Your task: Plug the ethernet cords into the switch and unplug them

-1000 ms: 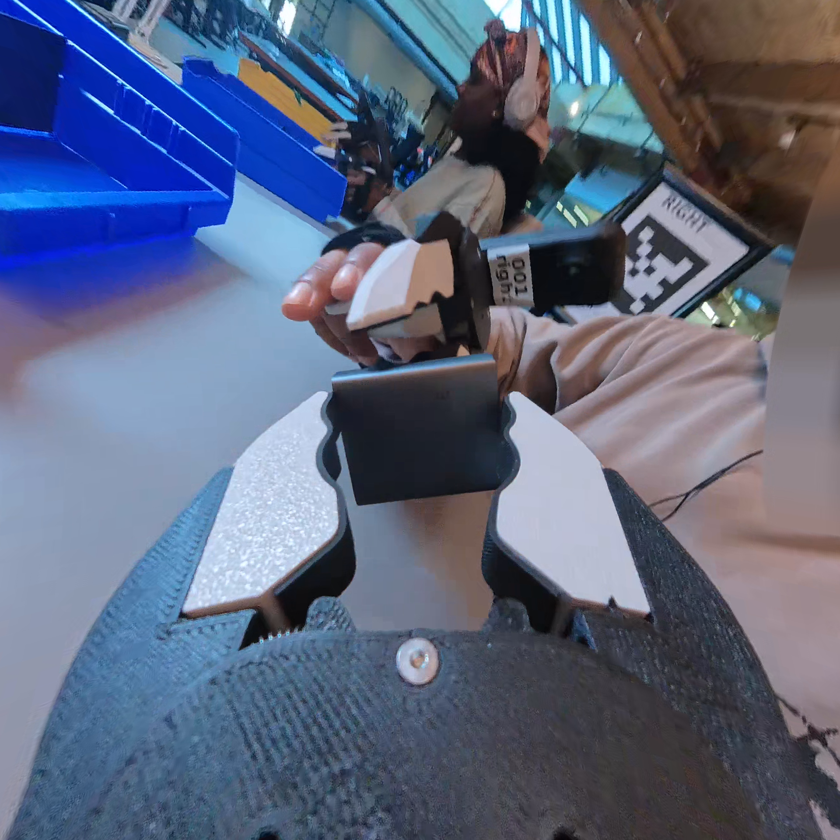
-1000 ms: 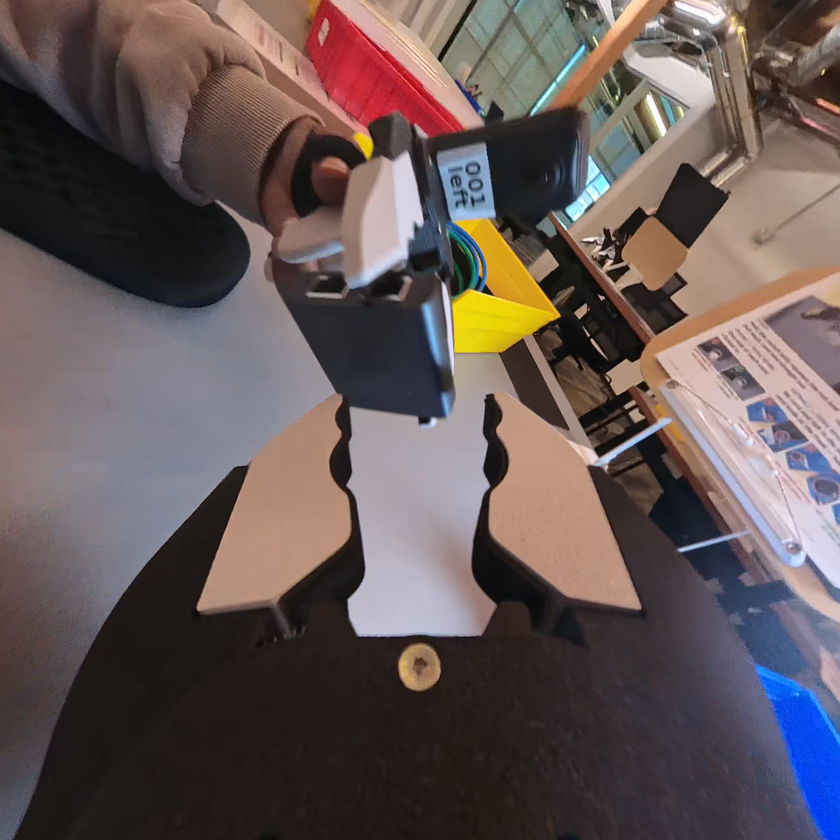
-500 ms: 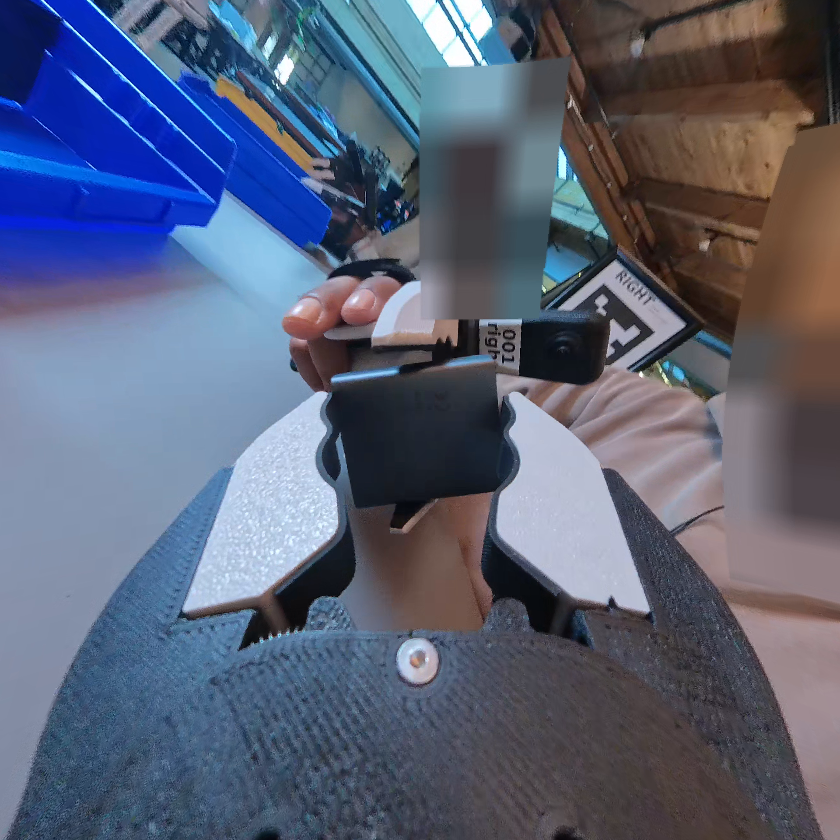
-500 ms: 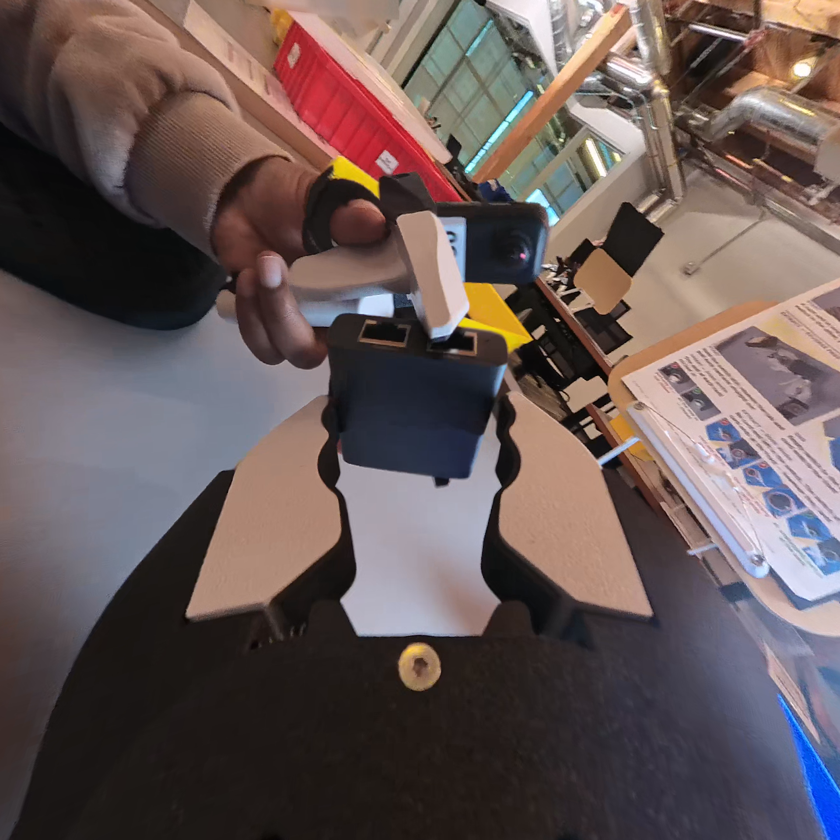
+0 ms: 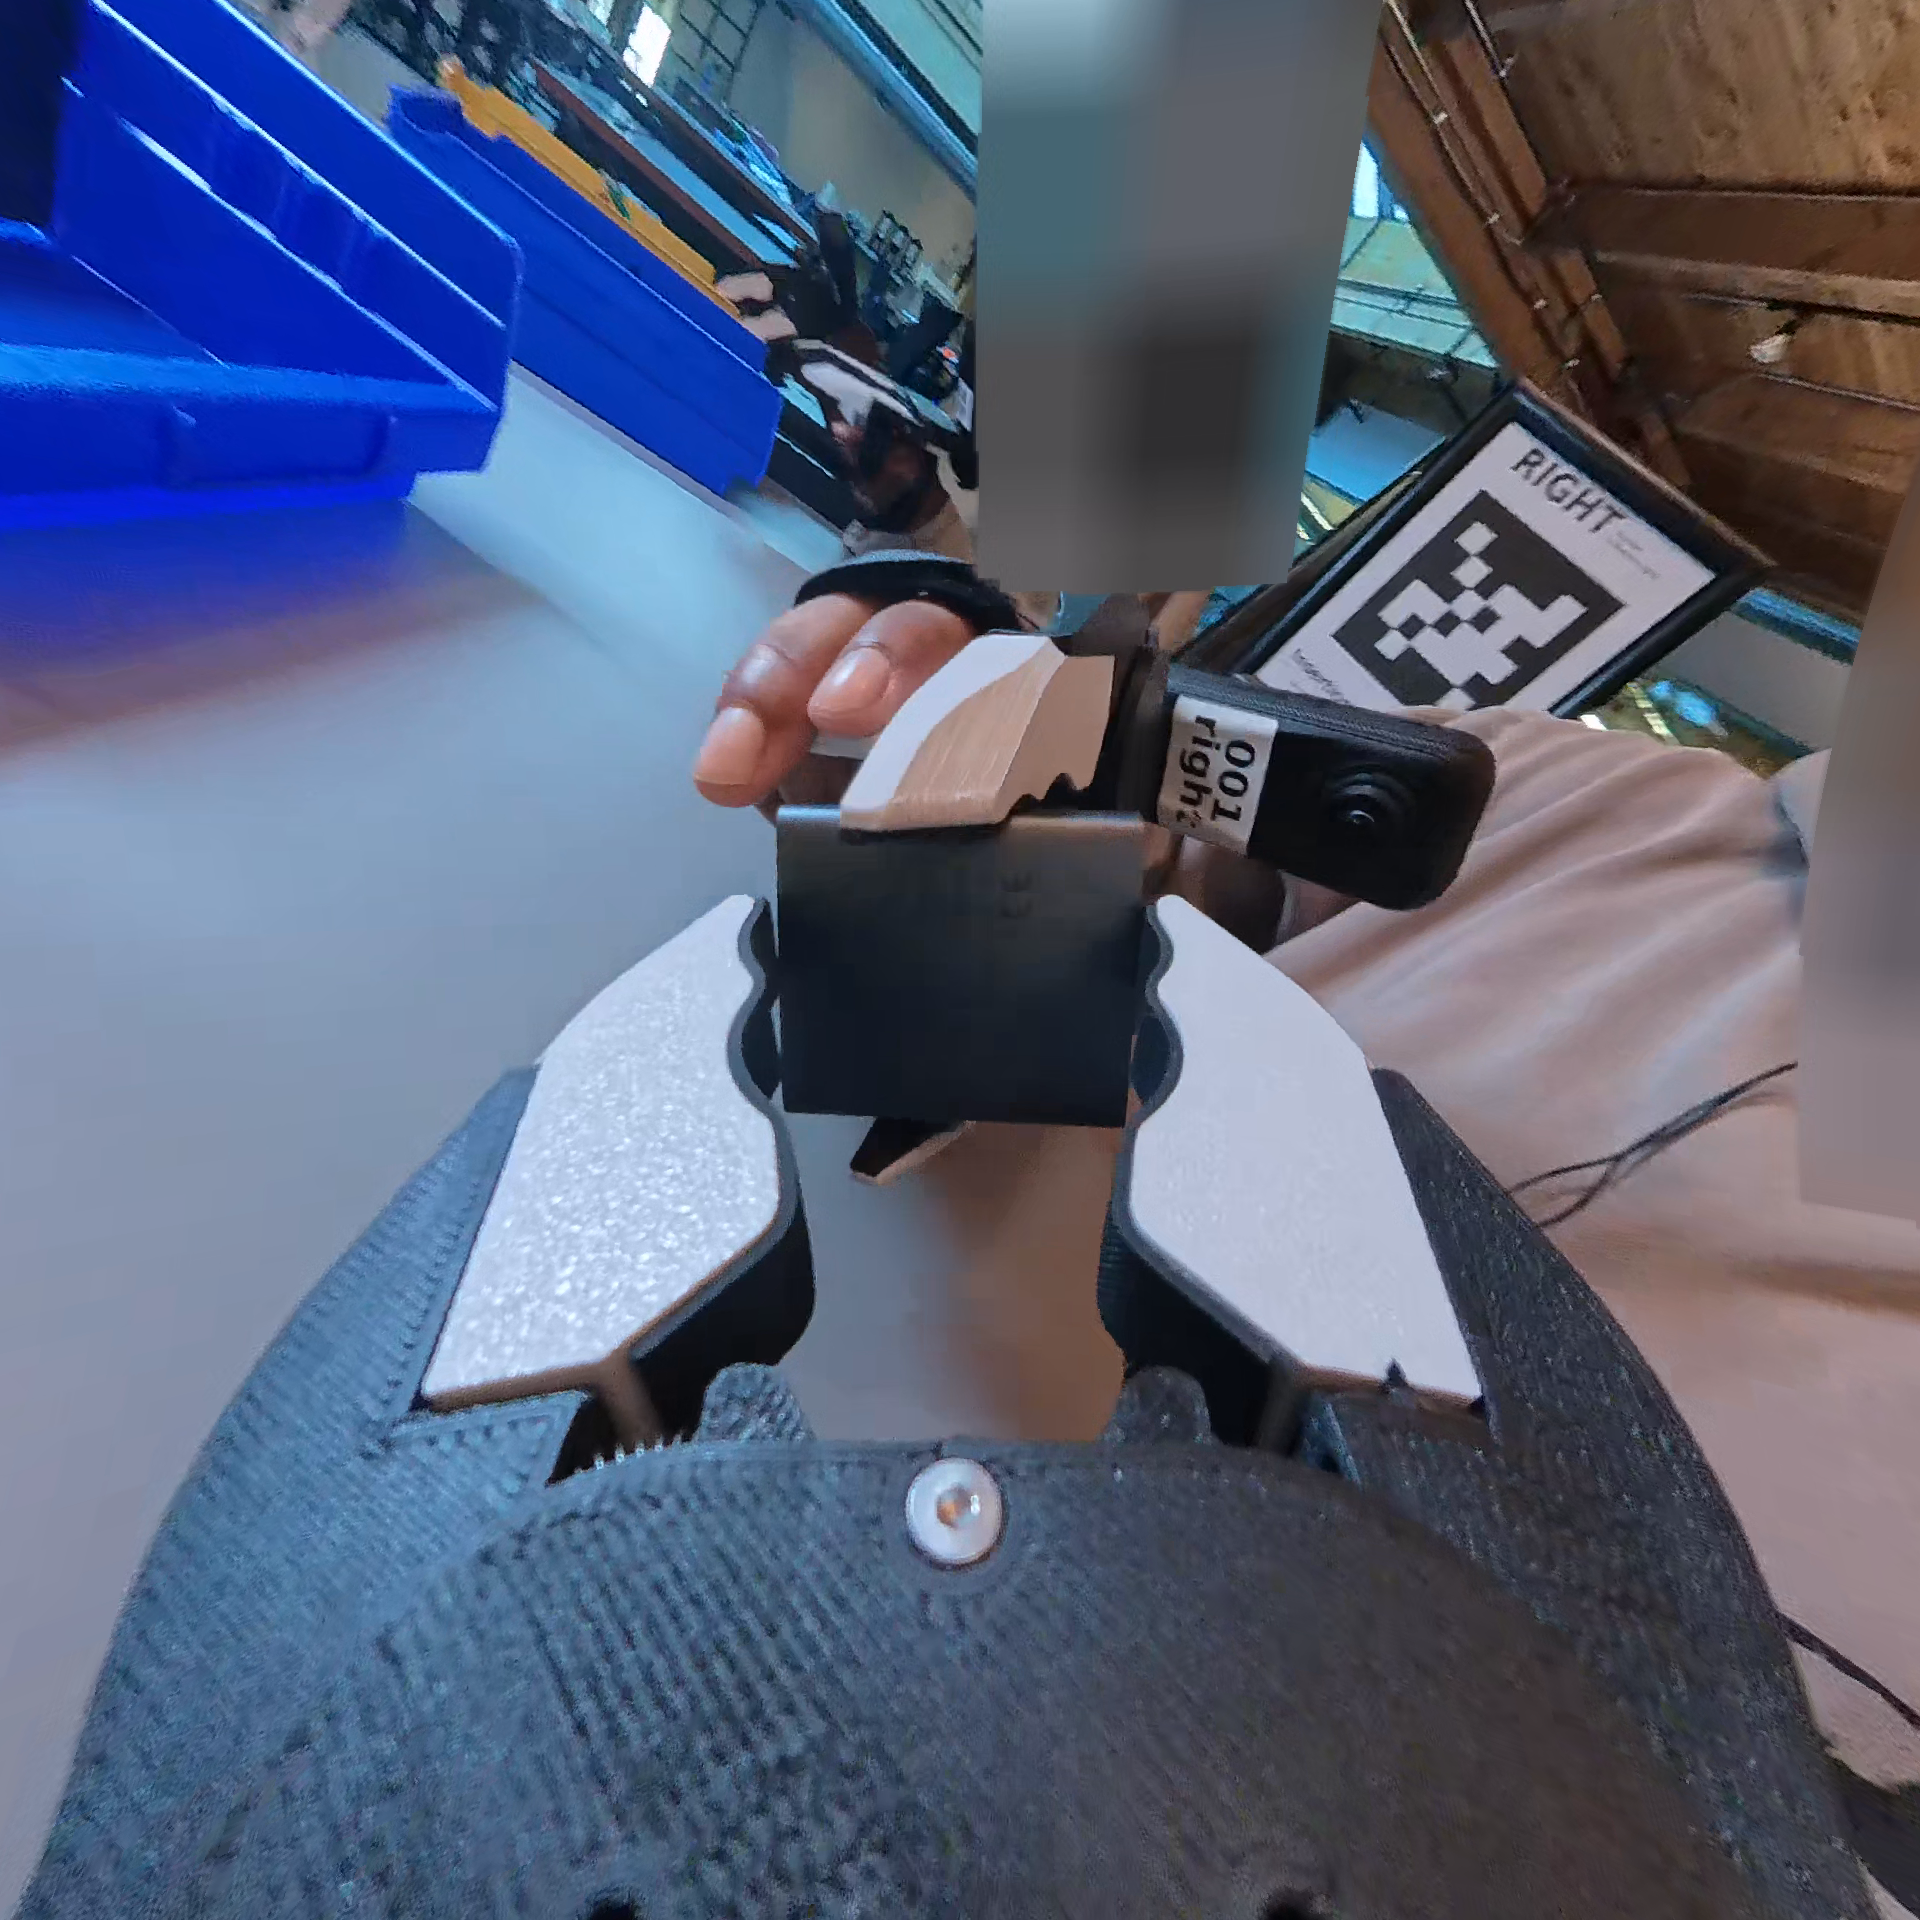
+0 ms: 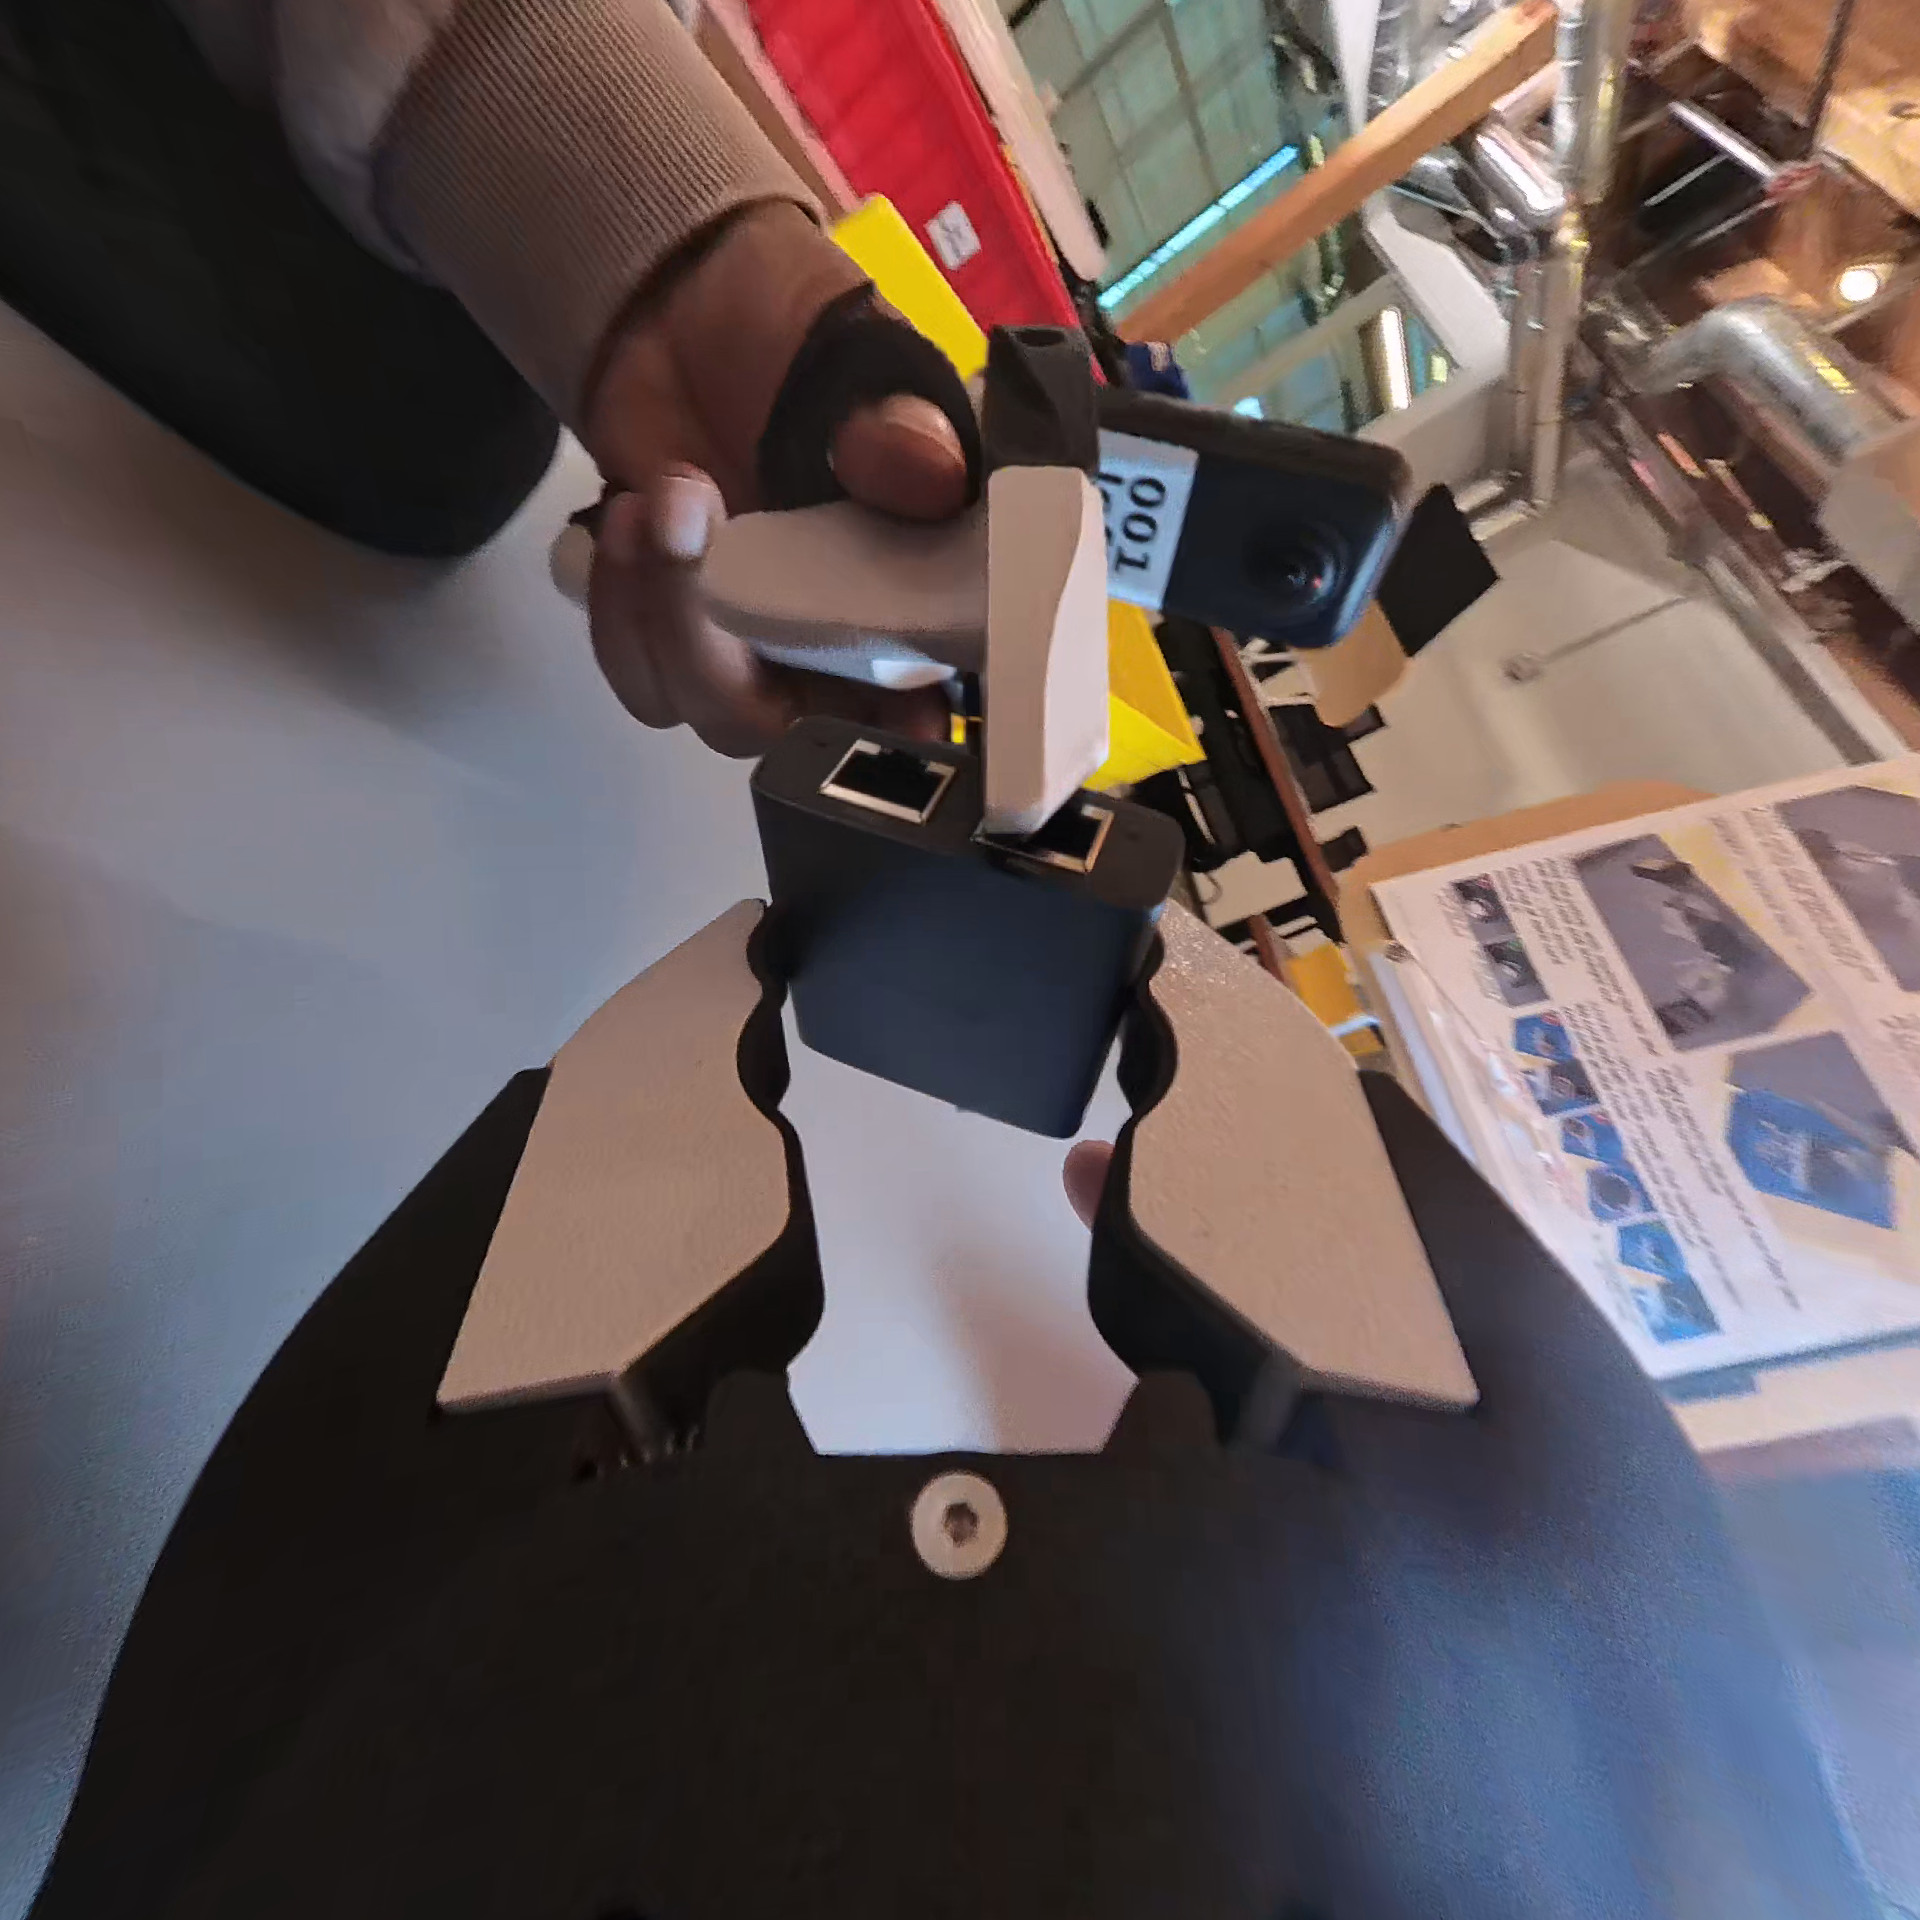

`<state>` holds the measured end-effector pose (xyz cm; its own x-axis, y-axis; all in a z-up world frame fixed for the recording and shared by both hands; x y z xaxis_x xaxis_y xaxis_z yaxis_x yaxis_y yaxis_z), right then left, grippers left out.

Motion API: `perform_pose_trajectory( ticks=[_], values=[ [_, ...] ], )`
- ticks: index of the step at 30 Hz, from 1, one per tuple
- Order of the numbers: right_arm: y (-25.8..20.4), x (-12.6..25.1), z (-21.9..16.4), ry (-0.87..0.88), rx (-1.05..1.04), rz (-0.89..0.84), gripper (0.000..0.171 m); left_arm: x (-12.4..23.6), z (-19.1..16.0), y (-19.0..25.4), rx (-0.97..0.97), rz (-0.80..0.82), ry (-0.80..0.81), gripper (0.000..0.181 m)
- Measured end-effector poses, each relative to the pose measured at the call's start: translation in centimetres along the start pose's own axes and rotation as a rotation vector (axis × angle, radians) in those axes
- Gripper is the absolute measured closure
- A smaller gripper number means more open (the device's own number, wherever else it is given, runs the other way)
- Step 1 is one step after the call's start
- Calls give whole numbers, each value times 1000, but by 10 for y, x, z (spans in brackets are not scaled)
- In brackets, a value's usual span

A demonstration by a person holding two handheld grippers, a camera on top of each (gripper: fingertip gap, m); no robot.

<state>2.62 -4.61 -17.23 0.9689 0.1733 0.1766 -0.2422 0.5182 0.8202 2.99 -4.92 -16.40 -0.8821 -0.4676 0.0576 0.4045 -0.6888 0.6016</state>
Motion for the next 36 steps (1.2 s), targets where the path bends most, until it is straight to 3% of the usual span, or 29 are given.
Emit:
perform_pose_trajectory(
  ticks=[3,6,14,17,20,25,27,31,36],
  values=[
    [12,-3,-13,-85,-14,-78,109,9,13,-9,-171,178,38,121],
    [22,-3,-32,-179,-64,-117,108,16,16,-18,-379,387,-21,123],
    [14,-10,-51,-292,-103,-71,109,14,1,-31,-674,583,-206,158],
    [8,-6,-42,-196,-181,56,121,21,-4,-28,-808,523,-255,161],
    [-3,3,-35,-100,-274,219,121,25,-14,-26,-934,440,-296,161],
    [-16,8,-33,-39,-370,340,131,23,-19,-10,-997,284,-222,161],
    [-18,10,-28,9,-369,346,150,23,-15,-1,-1017,262,-182,161],
    [-6,15,-21,35,-363,315,150,26,-8,-2,-1006,298,-151,161],
    [-4,13,-37,-102,-299,277,150,30,-12,-26,-1005,411,-218,158]
  ],
)
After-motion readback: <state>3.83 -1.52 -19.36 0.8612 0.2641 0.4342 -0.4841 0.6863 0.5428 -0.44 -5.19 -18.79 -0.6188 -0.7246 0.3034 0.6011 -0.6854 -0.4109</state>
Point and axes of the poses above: each gripper's, where its closed fingertips meet, x back along the fingers, z out of its top, y = z × x across the jaws, the point moved 2 cm from there along x, back along the fingers, and after that the axes turned 1 degree about z, right-handed, at the moved point
